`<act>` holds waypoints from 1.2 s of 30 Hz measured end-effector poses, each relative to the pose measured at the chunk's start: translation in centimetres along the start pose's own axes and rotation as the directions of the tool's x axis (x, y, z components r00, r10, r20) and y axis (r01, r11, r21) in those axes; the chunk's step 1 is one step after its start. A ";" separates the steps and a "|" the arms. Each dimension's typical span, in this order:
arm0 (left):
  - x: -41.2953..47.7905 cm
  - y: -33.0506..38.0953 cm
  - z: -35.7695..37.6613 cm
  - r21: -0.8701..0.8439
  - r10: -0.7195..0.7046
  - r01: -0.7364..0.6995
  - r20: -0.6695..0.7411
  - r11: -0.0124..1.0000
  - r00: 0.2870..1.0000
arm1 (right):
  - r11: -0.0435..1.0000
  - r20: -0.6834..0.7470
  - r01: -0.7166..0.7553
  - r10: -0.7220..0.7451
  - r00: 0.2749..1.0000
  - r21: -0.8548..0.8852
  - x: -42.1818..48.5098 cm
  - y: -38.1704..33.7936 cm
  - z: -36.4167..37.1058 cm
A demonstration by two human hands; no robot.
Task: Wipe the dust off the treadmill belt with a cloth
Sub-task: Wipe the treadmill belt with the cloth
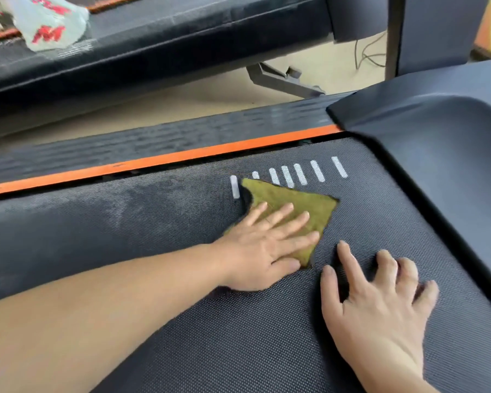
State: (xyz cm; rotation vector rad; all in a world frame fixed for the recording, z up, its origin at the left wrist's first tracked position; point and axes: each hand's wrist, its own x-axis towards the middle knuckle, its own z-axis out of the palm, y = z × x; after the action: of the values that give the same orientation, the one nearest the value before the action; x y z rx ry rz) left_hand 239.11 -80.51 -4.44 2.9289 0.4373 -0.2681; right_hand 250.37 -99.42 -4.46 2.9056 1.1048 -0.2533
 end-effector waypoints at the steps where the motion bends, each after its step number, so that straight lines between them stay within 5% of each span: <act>1: 0.1 -1.3 -0.6 -0.014 0.092 -0.092 0.042 0.996 0.995 | 1.000 0.006 -0.001 0.001 1.000 0.004 0.2 0.0 0.0; 2: 0.3 -3.2 -1.2 -0.036 0.073 -0.071 0.072 0.997 0.995 | 1.000 0.018 0.005 -0.006 1.000 0.012 0.3 0.0 -0.2; 4: 1.0 -6.9 -2.1 -0.103 -0.247 0.254 0.076 0.962 0.966 | 0.999 0.023 0.014 -0.014 1.000 0.032 0.5 0.0 -0.3; 6: 1.9 -8.5 -1.7 -0.068 -0.530 0.531 0.040 0.844 0.847 | 0.999 0.013 0.002 -0.003 1.000 0.053 0.6 -0.2 -0.2; 8: 2.7 -7.8 -1.2 0.011 -0.603 0.603 -0.011 0.798 0.798 | 0.998 0.025 -0.005 0.003 1.000 0.057 0.7 -0.3 -0.3; 11: 2.8 -5.8 -1.4 0.003 -0.574 0.574 0.008 0.819 0.819 | 0.998 0.045 0.000 -0.002 0.999 0.062 0.8 -0.3 -0.6; 16: 0.8 -4.8 -1.5 -0.035 -0.151 0.156 0.111 0.987 0.982 | 0.996 0.035 0.012 -0.015 0.999 0.093 0.6 -0.2 -0.6; 18: 1.5 -7.2 -2.1 -0.013 -0.280 0.284 0.138 0.959 0.950 | 0.998 0.044 0.018 -0.021 0.999 0.064 0.5 -0.1 -0.6; 21: 3.5 -7.6 -2.1 -0.034 -0.594 0.598 0.076 0.801 0.801 | 0.998 0.039 0.017 -0.020 0.999 0.058 0.3 -0.1 -0.4; 23: 4.0 -4.6 -1.2 -0.047 -0.523 0.524 0.038 0.850 0.851 | 0.999 0.048 0.015 -0.017 0.999 0.052 0.5 0.0 -0.4; 26: 1.4 -1.9 -0.9 -0.043 -0.150 0.153 0.075 0.987 0.986 | 0.998 0.045 0.011 -0.014 0.999 0.069 0.4 -0.1 -0.4; 28: 0.6 -4.0 -1.6 -0.062 -0.017 0.025 0.132 0.998 0.991 | 0.998 0.033 0.000 -0.002 0.999 0.070 0.4 -0.2 -0.4; 33: 3.4 -4.5 -1.4 -0.053 -0.503 0.504 0.030 0.862 0.864 | 0.998 0.034 0.006 -0.008 0.999 0.064 0.0 0.0 -0.5; 36: 2.1 1.1 -0.5 -0.112 -0.267 0.271 0.045 0.956 0.963 | 0.999 0.029 0.012 -0.013 1.000 0.053 0.0 0.1 -0.4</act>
State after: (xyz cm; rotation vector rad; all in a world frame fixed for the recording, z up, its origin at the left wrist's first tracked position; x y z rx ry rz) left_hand 241.47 -80.89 -4.21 2.7426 0.8201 -0.3085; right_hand 250.51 -99.43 -4.09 2.9318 1.1293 -0.3291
